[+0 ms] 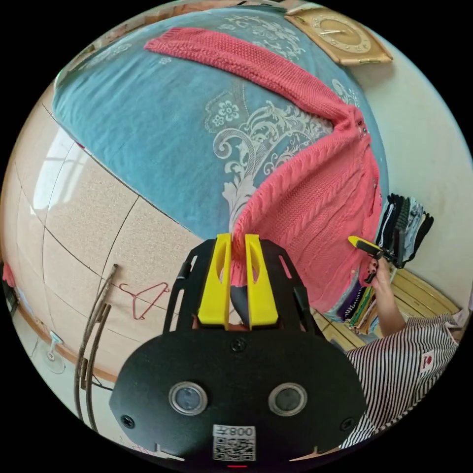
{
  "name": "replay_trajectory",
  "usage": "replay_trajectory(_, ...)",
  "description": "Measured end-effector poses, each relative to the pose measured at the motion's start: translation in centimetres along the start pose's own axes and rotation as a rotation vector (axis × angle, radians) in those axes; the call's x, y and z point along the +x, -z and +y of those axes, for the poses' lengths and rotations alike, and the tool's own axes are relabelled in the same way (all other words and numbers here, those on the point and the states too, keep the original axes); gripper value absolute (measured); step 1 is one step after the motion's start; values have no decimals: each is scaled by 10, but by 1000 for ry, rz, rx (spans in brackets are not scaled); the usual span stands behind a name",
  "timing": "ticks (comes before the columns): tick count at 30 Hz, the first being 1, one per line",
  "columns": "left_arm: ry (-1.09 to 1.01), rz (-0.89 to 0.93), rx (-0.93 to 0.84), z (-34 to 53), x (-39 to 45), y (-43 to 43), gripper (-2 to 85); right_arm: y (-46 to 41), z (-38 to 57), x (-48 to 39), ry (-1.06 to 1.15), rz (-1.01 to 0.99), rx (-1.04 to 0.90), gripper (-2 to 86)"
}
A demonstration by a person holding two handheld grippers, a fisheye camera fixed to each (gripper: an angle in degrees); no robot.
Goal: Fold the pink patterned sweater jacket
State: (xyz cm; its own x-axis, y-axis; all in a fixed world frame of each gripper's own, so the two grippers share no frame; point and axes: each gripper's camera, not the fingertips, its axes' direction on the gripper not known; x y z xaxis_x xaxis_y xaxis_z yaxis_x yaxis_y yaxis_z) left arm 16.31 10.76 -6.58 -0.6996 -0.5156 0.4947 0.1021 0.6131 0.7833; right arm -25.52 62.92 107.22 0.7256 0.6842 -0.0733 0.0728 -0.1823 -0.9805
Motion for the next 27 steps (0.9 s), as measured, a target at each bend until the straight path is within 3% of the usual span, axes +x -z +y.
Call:
replay_trajectory(3, -47, -107, 77, 10, 27, -2, 76, 24, 1, -5, -34, 46, 63, 80)
replay_trajectory(7, -157, 43, 137, 33, 66, -8, 88, 57, -23, -10, -26, 20, 195, 81)
replay_trajectory(12, -313, -27, 55, 44, 111, -41, 95, 76, -92, -2, -45, -10, 271, 85)
replay_trajectory(15, -363, -73, -15, 45, 115, -65, 95, 83, -122, 0, -85, 78, 299, 85)
replay_trajectory(21, -350, -174, -45, 40, 116, -101, 50, 81, -146, 2, -151, 69, 298, 65)
replay_trajectory(27, -357, -137, -78, 35, 114, -100, 27, 91, -151, 0, -145, -5, 293, 26)
